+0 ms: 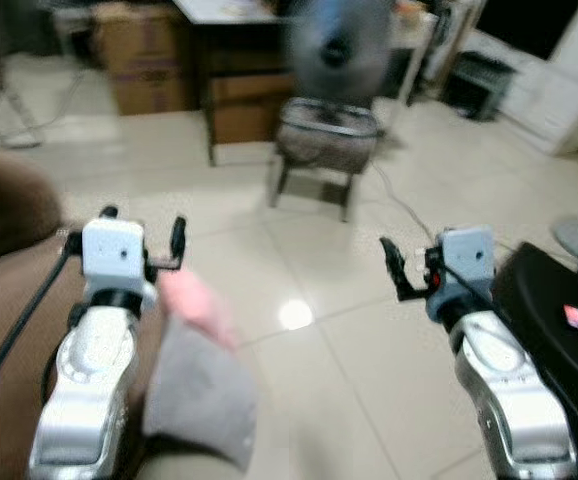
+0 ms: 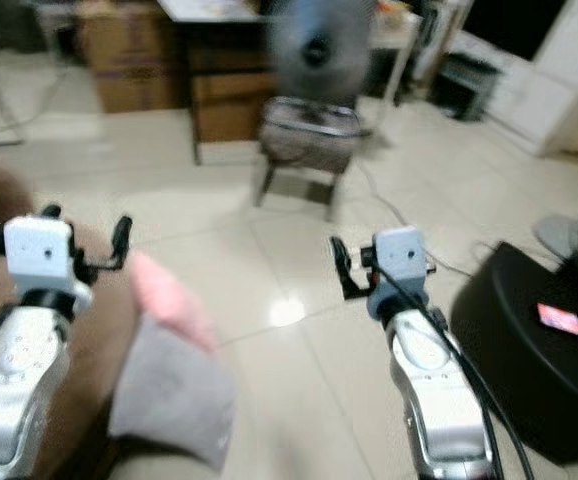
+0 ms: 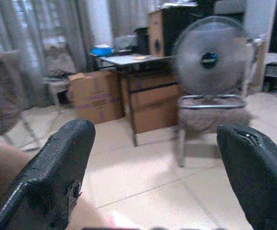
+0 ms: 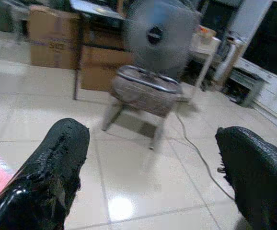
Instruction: Move the pillow to the sofa from floor
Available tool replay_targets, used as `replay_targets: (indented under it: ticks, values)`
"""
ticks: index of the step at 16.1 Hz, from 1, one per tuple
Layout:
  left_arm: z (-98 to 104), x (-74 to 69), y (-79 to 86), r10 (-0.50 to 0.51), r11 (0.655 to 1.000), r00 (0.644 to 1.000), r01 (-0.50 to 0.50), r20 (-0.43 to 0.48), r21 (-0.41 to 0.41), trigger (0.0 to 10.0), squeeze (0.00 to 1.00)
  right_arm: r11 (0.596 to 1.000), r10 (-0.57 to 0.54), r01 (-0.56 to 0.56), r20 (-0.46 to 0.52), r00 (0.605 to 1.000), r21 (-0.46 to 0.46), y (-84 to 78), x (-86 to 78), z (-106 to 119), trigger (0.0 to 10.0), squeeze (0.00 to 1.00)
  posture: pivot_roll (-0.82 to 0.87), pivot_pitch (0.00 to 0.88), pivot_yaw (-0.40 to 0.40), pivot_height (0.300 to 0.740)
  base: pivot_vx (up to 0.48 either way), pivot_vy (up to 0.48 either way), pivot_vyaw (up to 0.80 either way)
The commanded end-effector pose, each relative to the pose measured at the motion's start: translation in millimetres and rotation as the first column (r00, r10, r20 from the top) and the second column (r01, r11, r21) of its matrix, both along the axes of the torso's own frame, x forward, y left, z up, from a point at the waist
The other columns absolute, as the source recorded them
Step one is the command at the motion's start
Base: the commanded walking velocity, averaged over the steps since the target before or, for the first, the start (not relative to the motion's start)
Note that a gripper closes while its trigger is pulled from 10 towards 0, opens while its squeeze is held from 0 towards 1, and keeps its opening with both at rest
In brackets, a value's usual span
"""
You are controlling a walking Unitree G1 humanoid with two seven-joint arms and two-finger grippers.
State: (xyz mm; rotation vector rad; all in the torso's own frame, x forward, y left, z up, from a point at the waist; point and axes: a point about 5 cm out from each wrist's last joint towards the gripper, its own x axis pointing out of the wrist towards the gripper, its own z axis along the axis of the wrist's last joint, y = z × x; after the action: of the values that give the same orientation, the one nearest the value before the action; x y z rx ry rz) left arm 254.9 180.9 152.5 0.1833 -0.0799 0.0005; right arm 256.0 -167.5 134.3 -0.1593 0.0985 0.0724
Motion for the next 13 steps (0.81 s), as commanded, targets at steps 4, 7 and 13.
replay_targets:
  ticks: [4, 7, 13]
  values:
    - [-1, 0.6, 2.2, -0.001, 1.000, 1.000, 0.001, -0.012, 0.005, 10.0, 1.00, 1.000, -0.004, 0.004, 0.008, 1.000, 0.006, -0.2, -0.1, 1, 10.0, 0.00, 0.06, 0.000, -0.057, 0.740, 0.371, 0.000, 0.00]
    - [-5, -0.2, 1.5, 0.002, 1.000, 1.000, -0.002, -0.025, -0.003, 10.0, 0.99, 0.999, 0.006, -0.006, 0.013, 1.000, 0.034, 0.6, -0.6, 0, 10.0, 0.00, 0.06, 0.000, -0.057, 0.730, 0.000, 0.000, 0.00]
    - [-11, -4.1, 2.6, -0.023, 0.999, 0.999, 0.024, -0.029, 0.035, 10.0, 0.98, 0.997, 0.031, -0.034, 0.047, 0.998, 0.064, 2.1, -3.9, 2, 10.0, 0.00, 0.05, 0.000, -0.060, 0.665, 0.000, 0.000, 0.00]
